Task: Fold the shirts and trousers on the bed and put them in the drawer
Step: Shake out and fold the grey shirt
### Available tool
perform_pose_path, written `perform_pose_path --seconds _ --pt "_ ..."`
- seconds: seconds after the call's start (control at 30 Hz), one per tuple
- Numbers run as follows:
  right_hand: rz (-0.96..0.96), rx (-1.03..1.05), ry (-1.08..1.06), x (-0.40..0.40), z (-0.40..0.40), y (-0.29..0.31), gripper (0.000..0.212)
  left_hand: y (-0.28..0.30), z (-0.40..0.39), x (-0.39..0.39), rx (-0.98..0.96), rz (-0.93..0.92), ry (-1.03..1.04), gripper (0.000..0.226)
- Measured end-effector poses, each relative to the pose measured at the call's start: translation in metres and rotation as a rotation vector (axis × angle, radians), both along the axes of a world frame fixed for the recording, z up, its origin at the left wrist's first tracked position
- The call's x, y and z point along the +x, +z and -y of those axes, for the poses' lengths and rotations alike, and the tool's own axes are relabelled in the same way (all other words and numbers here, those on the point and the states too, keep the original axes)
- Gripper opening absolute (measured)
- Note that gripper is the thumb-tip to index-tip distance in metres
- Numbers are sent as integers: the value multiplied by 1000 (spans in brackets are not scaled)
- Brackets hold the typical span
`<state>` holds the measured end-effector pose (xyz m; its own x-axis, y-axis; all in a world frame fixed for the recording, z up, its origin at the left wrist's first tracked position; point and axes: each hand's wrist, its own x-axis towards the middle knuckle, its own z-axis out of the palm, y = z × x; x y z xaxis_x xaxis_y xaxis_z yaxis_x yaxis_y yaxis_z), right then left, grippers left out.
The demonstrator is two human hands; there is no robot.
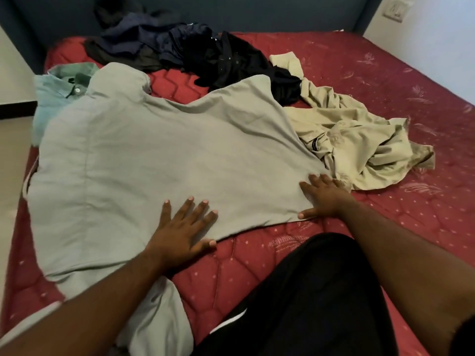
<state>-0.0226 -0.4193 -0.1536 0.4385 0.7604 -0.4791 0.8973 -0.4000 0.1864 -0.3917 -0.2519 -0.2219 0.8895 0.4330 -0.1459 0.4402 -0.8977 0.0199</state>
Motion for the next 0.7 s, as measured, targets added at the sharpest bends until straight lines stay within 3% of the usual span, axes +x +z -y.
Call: perform_pose_path --seconds 0.1,0.2,0.3,0.43,0.53,0.7 --pt "32 205 203 -36 -6 3 53 -5 8 -6 -21 -18 -83 73" --pt "-125 168 108 -47 -1 -1 9 -3 10 -9 -8 -48 -41 71" --pt "-156 15 36 -40 7 7 7 0 15 -18 -55 -83 7 68" --pt "-65 43 99 -42 6 10 22 0 19 -36 -63 -18 22 68" --pt "-20 161 54 -42 10 11 18 4 18 -40 -25 9 49 67" --pt "-158 268 -106 -30 21 10 37 20 12 -42 65 356 3 13"
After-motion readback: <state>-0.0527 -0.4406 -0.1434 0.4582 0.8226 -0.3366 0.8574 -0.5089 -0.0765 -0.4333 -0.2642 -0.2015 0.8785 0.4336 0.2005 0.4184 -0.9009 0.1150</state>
